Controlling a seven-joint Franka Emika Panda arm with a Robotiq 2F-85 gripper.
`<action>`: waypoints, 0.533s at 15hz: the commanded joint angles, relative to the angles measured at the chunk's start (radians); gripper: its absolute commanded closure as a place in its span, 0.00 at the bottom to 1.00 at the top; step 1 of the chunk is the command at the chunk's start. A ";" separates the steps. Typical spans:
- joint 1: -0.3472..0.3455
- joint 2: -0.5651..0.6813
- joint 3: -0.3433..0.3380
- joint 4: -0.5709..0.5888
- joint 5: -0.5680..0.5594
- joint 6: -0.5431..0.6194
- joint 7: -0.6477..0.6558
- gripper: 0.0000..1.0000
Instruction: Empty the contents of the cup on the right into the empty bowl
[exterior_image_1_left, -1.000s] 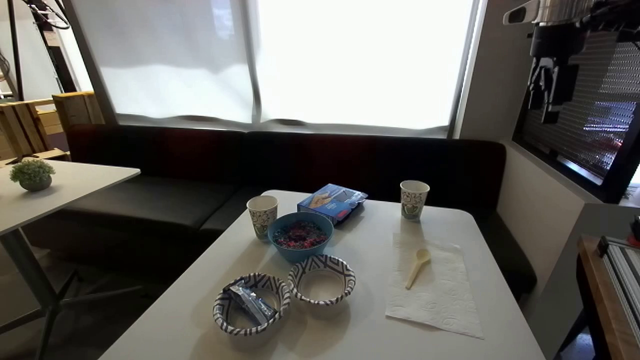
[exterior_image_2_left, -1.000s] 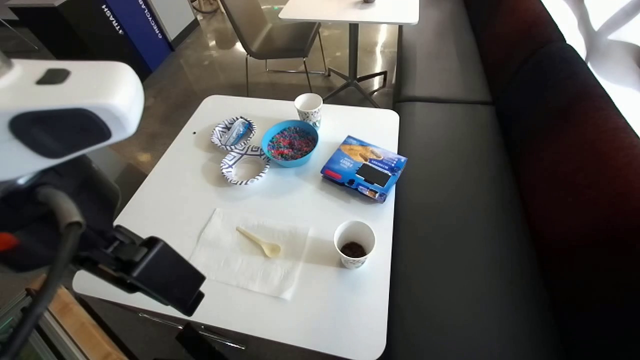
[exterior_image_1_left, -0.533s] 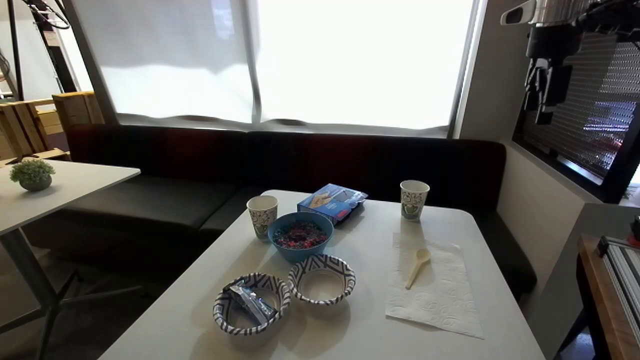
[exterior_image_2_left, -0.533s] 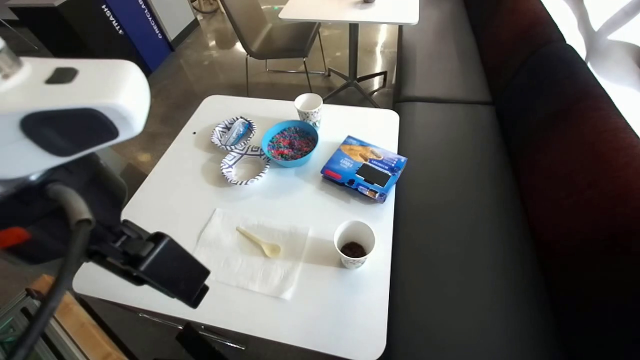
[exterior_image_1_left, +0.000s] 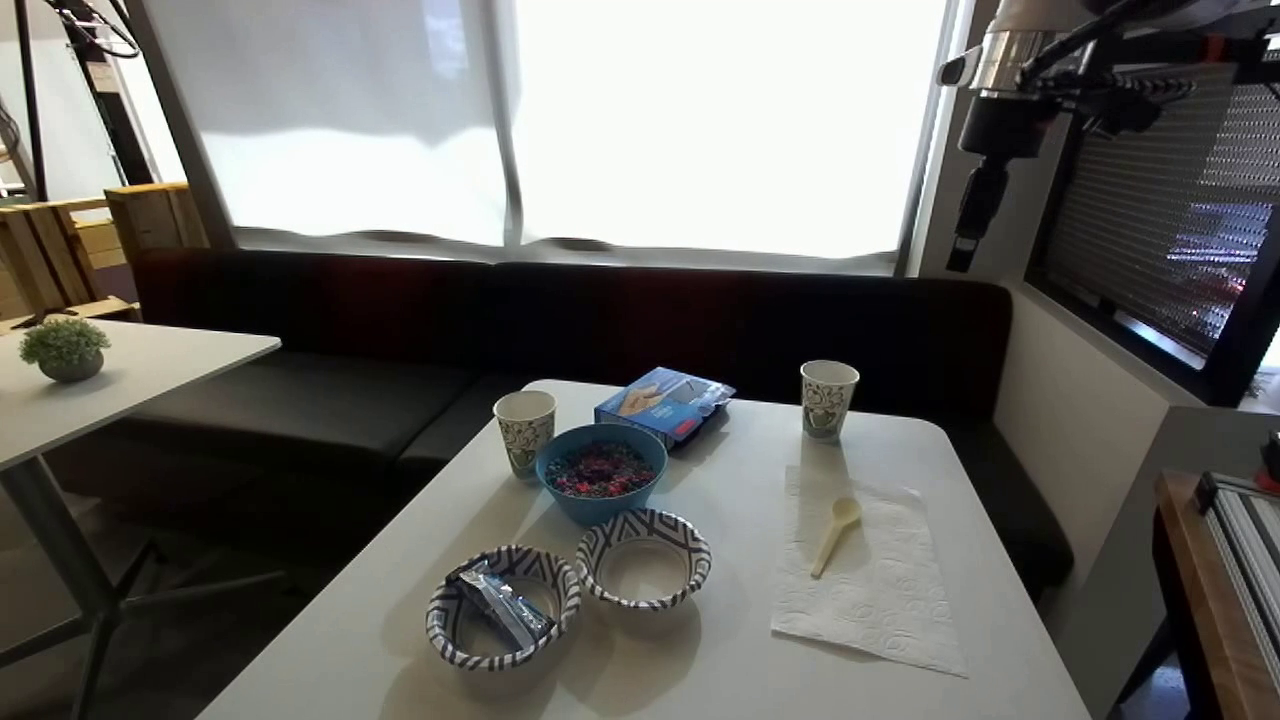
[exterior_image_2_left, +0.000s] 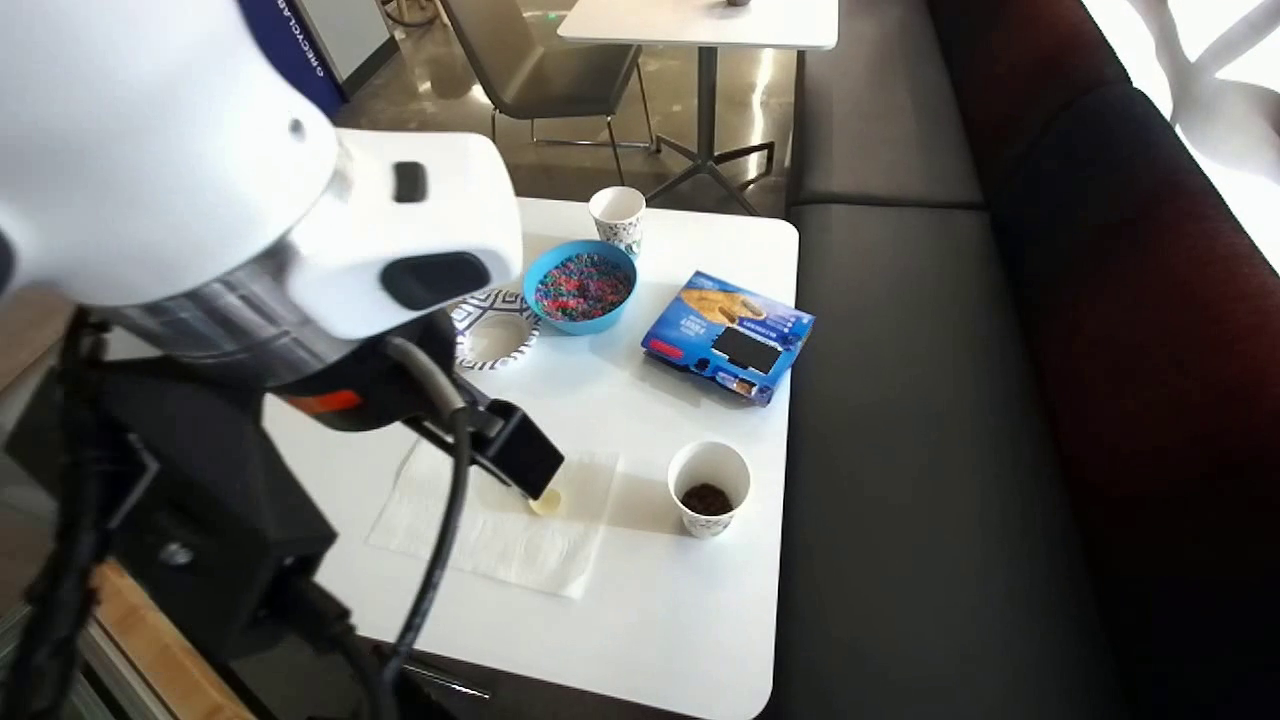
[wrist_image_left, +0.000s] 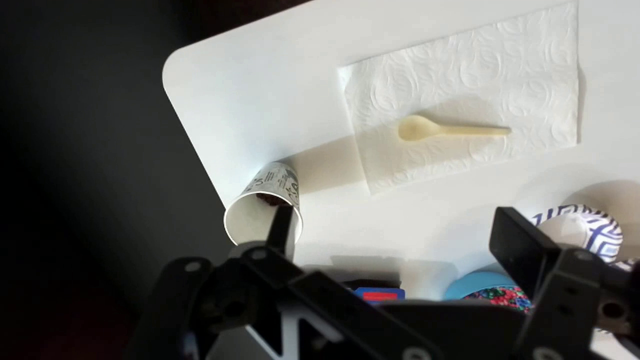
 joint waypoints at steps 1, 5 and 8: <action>0.027 0.218 -0.026 0.101 0.117 0.113 0.000 0.00; 0.018 0.398 -0.002 0.174 0.206 0.226 0.003 0.00; 0.001 0.517 0.024 0.231 0.241 0.279 0.012 0.00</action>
